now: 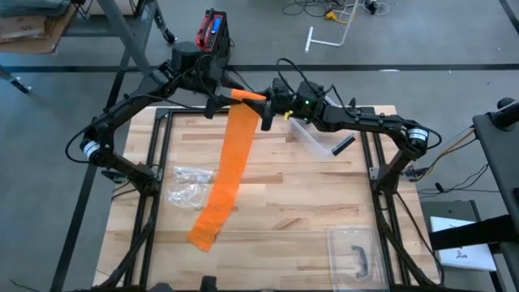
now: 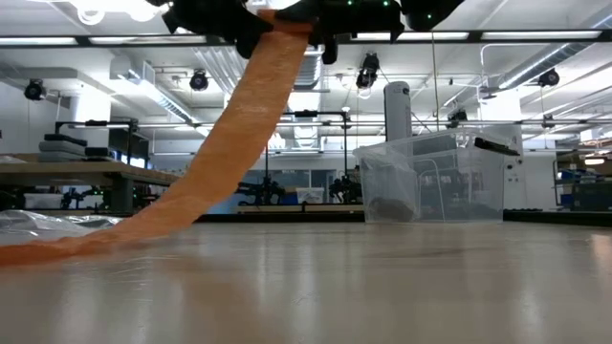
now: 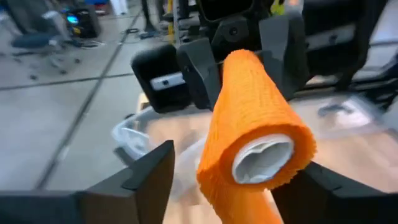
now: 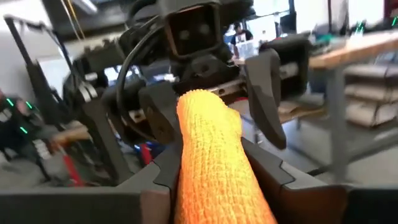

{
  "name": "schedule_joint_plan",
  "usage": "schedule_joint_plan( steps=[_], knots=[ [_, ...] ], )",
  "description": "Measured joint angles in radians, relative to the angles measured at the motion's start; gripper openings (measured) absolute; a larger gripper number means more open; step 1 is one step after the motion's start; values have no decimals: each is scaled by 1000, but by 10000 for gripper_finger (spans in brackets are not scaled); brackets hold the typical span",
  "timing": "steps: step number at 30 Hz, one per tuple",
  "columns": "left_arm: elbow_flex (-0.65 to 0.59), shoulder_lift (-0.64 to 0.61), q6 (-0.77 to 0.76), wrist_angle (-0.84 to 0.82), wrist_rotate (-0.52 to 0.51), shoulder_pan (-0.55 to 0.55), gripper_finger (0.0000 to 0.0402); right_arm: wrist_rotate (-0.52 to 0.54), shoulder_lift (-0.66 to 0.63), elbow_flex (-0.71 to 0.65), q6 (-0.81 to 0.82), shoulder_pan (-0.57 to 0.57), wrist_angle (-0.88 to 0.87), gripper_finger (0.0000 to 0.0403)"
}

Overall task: Roll bandage
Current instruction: Roll the orange bandage on the table

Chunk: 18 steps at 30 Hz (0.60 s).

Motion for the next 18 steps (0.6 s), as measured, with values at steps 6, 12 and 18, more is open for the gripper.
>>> schedule_joint_plan(
  steps=[6,12,18],
  knots=[
    [0,40,-59,4,96,11,258,90,-1,0,-236,14,-45,107],
    [0,58,-83,25,179,10,267,138,-1,0,-354,23,-57,109],
    [0,59,-128,79,202,12,253,161,-1,0,-434,31,-57,102]
  ],
)
